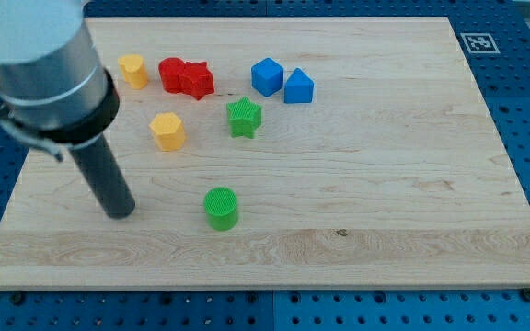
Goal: Slide the yellow hexagon into the bottom side of the red star
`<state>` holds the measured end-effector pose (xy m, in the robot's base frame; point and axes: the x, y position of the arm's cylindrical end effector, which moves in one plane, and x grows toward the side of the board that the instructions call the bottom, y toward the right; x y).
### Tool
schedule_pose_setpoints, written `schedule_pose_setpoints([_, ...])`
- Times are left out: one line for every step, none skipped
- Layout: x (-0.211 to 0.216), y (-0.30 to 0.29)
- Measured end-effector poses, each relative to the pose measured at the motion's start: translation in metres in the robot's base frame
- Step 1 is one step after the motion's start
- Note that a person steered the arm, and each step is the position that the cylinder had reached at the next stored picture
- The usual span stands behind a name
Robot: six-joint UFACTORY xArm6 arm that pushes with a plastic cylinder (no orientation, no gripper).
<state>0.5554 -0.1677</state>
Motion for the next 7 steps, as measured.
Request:
schedule_pose_setpoints([0.024, 0.015])
schedule_pose_setpoints([0.025, 0.041])
schedule_pose_setpoints([0.02, 0.055])
schedule_pose_setpoints([-0.005, 0.055])
schedule_pose_setpoints([-0.041, 0.043])
schedule_pose_setpoints([-0.076, 0.033])
schedule_pose_setpoints([-0.107, 0.03])
